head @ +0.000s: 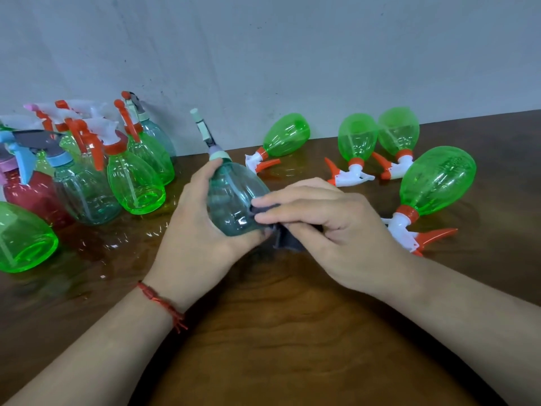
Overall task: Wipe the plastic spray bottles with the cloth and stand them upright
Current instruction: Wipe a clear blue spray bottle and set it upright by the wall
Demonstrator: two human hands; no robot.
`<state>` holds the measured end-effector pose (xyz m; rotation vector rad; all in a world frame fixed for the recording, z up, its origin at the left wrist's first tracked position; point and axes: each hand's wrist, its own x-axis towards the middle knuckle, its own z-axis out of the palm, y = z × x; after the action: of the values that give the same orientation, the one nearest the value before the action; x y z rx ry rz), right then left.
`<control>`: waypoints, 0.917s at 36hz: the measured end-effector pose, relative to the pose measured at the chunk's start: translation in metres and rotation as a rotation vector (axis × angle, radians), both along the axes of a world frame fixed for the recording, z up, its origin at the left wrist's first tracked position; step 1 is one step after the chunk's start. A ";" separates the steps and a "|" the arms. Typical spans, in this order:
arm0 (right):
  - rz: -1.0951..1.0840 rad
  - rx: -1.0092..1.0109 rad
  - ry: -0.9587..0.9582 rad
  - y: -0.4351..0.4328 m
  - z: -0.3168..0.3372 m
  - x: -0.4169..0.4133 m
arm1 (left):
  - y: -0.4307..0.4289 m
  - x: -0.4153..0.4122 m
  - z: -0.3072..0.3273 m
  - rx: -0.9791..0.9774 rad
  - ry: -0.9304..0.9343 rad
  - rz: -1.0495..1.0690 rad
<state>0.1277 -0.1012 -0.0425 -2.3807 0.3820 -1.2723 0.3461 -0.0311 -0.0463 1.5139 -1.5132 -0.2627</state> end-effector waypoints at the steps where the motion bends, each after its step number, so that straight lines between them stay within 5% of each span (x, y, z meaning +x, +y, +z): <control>1: -0.015 0.012 -0.012 -0.001 0.000 0.000 | 0.000 -0.001 0.000 0.000 -0.008 -0.024; 6: -0.024 0.227 -0.084 -0.011 0.002 -0.002 | 0.007 -0.013 0.000 0.004 -0.113 -0.181; 14: 0.242 0.729 -0.429 -0.021 0.005 -0.002 | 0.015 -0.024 0.008 0.077 0.193 -0.469; 26: 0.071 0.416 -0.221 -0.014 0.000 -0.002 | 0.011 -0.015 0.004 -0.023 -0.288 -0.238; 33: 0.039 0.048 0.043 0.005 -0.001 0.001 | 0.001 0.008 0.000 0.002 -0.115 0.007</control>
<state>0.1291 -0.0964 -0.0432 -2.3667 0.3724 -1.1839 0.3537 -0.0305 -0.0468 1.5585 -1.5974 -0.1750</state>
